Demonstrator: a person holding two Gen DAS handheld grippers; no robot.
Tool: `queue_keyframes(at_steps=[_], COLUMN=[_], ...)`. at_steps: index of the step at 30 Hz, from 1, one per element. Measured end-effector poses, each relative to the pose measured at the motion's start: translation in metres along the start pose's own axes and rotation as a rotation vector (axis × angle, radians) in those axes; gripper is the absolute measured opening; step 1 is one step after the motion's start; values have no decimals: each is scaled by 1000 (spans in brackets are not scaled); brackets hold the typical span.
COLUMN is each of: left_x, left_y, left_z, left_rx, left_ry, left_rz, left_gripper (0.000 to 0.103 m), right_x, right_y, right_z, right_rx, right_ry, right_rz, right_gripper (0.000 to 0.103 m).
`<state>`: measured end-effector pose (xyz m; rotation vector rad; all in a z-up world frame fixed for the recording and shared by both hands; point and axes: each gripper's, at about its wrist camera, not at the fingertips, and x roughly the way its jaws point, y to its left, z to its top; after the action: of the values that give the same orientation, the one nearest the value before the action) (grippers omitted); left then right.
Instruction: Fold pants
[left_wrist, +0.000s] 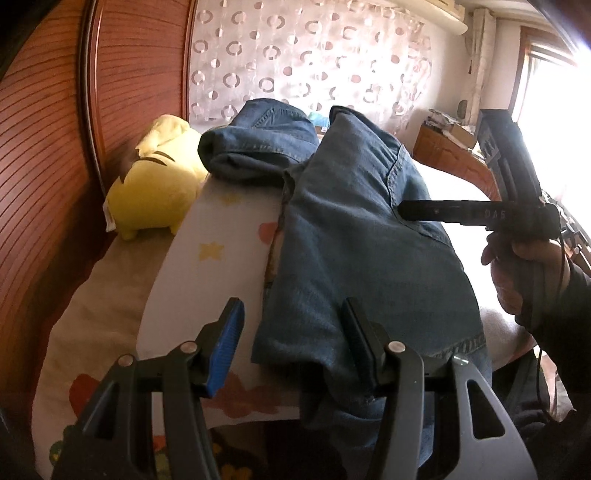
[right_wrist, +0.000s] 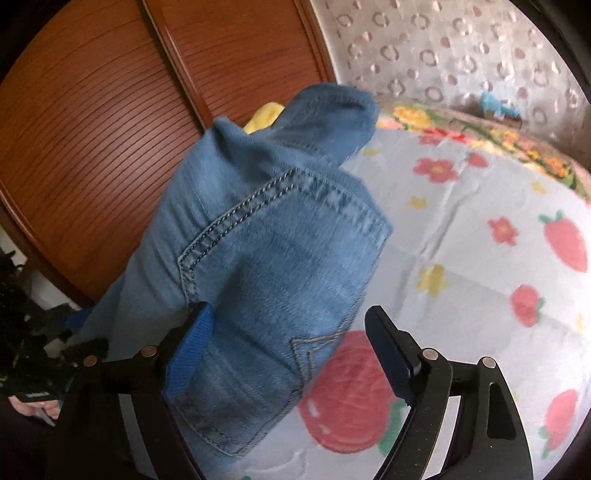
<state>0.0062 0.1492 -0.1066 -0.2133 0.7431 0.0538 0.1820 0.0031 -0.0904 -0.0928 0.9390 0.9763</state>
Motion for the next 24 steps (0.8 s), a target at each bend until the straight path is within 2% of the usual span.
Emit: queue_keyframes(at_steps=[6, 11, 12, 13, 16, 20, 24], left_x=[0, 2, 2, 2, 2, -6, -23], left_y=[0, 2, 2, 3, 5, 4, 6], left_z=[-2, -3, -4, -5, -8, -9, -3], left_rx=[-5, -12, -17, -23, -36, -38, -52], left_ry=[0, 3, 1, -1, -2, -20, -59], left_rz=[-6, -11, -17, -24, -61, -74, -78], left_gripper=[54, 54, 54, 54, 42, 27, 22], right_x=[6, 9, 8, 6, -8, -36, -62], right_y=[0, 3, 3, 5, 13, 37, 72], right_z=[-3, -4, -4, -4, 0, 13, 33], right_rx=[22, 35, 33, 28, 12, -28, -94], right_ry=[6, 14, 11, 8, -7, -60, -102], right_rz=[69, 90, 95, 104, 138, 181, 222], right_gripper=[84, 76, 70, 54, 29, 22, 21])
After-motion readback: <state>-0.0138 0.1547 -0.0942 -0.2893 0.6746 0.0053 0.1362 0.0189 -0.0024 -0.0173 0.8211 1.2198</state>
